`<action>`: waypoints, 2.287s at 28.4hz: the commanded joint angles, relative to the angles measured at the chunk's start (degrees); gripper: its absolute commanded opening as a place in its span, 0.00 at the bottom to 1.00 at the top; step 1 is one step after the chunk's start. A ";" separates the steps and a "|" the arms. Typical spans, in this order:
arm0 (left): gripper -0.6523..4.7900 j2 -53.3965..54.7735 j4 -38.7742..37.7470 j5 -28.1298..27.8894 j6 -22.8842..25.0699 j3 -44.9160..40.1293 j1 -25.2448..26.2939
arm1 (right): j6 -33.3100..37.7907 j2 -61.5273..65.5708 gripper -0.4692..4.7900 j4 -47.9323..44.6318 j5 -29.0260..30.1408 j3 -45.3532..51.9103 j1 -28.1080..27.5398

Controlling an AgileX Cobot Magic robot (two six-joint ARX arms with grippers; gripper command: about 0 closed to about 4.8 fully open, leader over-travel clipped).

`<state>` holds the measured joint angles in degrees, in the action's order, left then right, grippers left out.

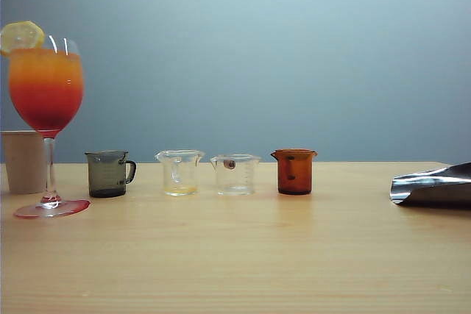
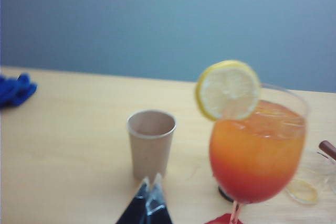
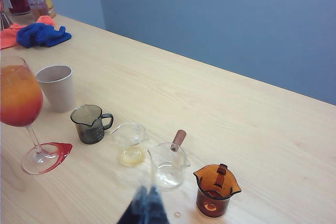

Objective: Pick up the lemon slice from the paper cup on the left and carefully insert it into the rim of the goblet.

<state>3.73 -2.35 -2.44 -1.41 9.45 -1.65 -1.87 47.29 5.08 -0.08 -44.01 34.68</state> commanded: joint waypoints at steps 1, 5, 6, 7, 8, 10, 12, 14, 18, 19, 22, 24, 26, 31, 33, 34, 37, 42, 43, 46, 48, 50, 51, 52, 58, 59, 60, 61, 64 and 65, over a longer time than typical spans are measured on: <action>0.11 -1.46 3.69 0.77 1.57 -1.62 0.00 | -0.09 -0.15 0.08 -0.59 -0.20 -0.42 0.02; 0.11 -3.56 6.97 3.87 1.40 -4.63 0.42 | -0.09 -0.15 0.08 -0.59 -0.20 -0.42 0.00; 0.11 -3.63 7.80 4.07 1.40 -5.20 0.48 | -0.09 -0.15 0.08 -0.59 -0.20 -0.42 0.00; 0.11 -3.63 8.98 4.07 1.40 -6.16 0.46 | -0.09 -0.15 0.08 -0.59 -0.20 -0.42 0.00; 0.11 -3.63 9.33 3.93 1.40 -6.62 0.44 | -0.09 -0.15 0.08 -0.59 -0.20 -0.42 0.02; 0.11 -3.63 10.91 3.54 1.40 -8.22 0.42 | -0.09 -0.15 0.08 -0.57 -0.20 -0.42 0.02; 0.11 -3.63 11.13 3.58 1.40 -8.94 0.35 | -0.09 -0.15 0.08 -0.57 -0.20 -0.42 0.02; 0.11 -3.63 10.58 3.52 1.42 -8.94 0.33 | -0.09 -0.15 0.08 -0.59 -0.20 -0.42 0.00; 0.11 -3.63 10.58 3.98 1.40 -8.94 0.35 | -0.09 -0.15 0.08 -0.57 -0.20 -0.42 0.00; 0.11 -3.63 10.62 4.70 1.42 -8.94 0.35 | -0.09 -0.15 0.08 -0.59 -0.20 -0.42 0.00; 0.12 -3.63 10.62 4.94 1.42 -8.94 0.35 | -0.09 -0.15 0.08 -0.59 -0.20 -0.42 0.00; 0.12 -3.63 10.36 4.83 1.42 -8.94 0.35 | -0.09 -0.15 0.08 -0.57 -0.20 -0.42 0.00; 0.12 -3.63 10.10 4.90 1.40 -8.94 0.35 | -0.09 -0.15 0.08 -0.59 -0.20 -0.42 0.00; 0.12 -3.63 10.01 4.85 1.42 -8.94 0.35 | -0.09 -0.15 0.08 -0.59 -0.20 -0.42 0.00; 0.12 -3.63 10.01 4.85 1.42 -8.94 0.35 | -0.09 -0.15 0.08 -0.59 -0.20 -0.42 0.00; 0.12 -3.63 10.01 4.85 1.42 -8.94 0.35 | -0.09 -0.15 0.08 -0.57 -0.20 -0.42 0.00; 0.12 -3.65 10.01 4.87 1.42 -8.94 0.35 | -0.09 -0.15 0.08 -0.57 -0.17 -0.42 0.00; 0.12 -3.63 9.99 4.87 1.42 -8.94 0.35 | -0.09 -0.68 0.08 -0.85 -0.24 -0.02 -0.13; 0.12 -3.63 9.99 4.87 1.40 -8.94 0.35 | -0.09 -1.11 0.08 -0.96 -0.48 0.44 -0.55; 0.12 -3.65 9.94 4.87 1.42 -8.94 0.35 | -0.09 -3.61 0.08 -1.07 -0.35 2.71 -3.91; 0.12 -3.65 9.90 4.85 1.42 -8.94 0.35 | -0.09 -5.73 0.08 -1.03 -0.15 4.87 -6.08; 0.12 -3.63 9.75 4.85 1.42 -8.94 0.35 | -0.09 -7.93 0.08 -1.01 -0.20 7.15 -7.56; 0.12 -3.65 9.68 4.87 1.42 -8.94 0.35 | -0.09 -9.27 0.08 -0.94 -0.24 8.37 -8.39; 0.12 -3.63 9.68 4.92 1.42 -8.94 0.35 | -0.11 -10.49 0.08 -0.90 -0.28 9.62 -9.49; 0.12 -3.63 9.68 4.87 1.42 -8.94 0.37 | -0.11 -20.46 0.08 -0.98 -0.26 18.23 -19.50; 0.12 -3.63 9.68 4.85 1.42 -8.94 0.37 | -0.09 -22.38 0.08 -1.03 -0.22 19.56 -20.57; 0.12 -3.63 9.68 4.85 1.42 -8.94 0.37 | -0.09 -25.33 0.08 -0.98 -0.24 21.59 -22.40; 0.12 -3.63 9.68 4.85 1.42 -8.94 0.37 | -0.07 -27.30 0.08 -1.07 -0.22 22.88 -23.54; 0.12 -3.63 9.68 4.85 1.42 -8.94 0.37 | -0.07 -32.65 0.08 -1.05 -0.24 26.27 -25.79; 0.12 -3.63 9.68 4.85 1.42 -8.94 0.37 | -0.04 -35.43 0.08 -1.03 -0.24 28.04 -26.51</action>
<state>0.10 6.63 2.20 -0.01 0.34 -1.21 -1.98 13.41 4.93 -0.32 -16.84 8.56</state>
